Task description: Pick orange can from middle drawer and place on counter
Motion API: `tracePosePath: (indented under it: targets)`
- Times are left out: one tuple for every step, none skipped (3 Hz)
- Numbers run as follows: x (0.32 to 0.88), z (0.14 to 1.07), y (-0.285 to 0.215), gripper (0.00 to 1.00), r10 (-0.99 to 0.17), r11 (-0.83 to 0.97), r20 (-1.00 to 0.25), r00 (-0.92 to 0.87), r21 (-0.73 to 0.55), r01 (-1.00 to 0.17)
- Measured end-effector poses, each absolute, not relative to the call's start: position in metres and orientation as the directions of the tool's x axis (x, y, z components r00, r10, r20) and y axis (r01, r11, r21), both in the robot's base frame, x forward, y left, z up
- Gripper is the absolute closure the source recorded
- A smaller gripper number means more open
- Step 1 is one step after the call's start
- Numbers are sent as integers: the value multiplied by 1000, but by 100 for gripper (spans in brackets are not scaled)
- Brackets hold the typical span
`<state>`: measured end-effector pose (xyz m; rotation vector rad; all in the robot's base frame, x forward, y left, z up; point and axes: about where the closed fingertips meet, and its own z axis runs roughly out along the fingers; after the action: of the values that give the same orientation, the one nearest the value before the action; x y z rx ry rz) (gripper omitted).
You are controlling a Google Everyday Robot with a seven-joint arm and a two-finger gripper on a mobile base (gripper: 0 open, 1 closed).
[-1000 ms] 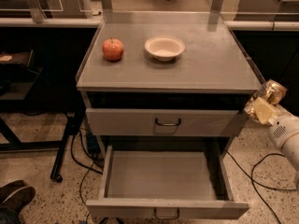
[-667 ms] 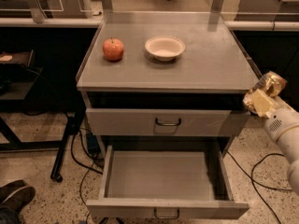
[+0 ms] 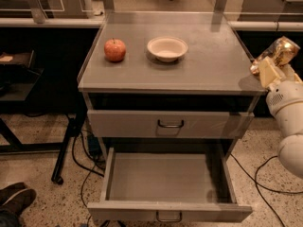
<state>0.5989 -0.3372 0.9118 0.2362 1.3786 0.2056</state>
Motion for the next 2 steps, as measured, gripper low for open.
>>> tracePosePath:
  targets:
    - [599,917,-338,100,280,959,-940,194,284,-8]
    - [605,904,-318,100,236,972,-949,211,231,-48]
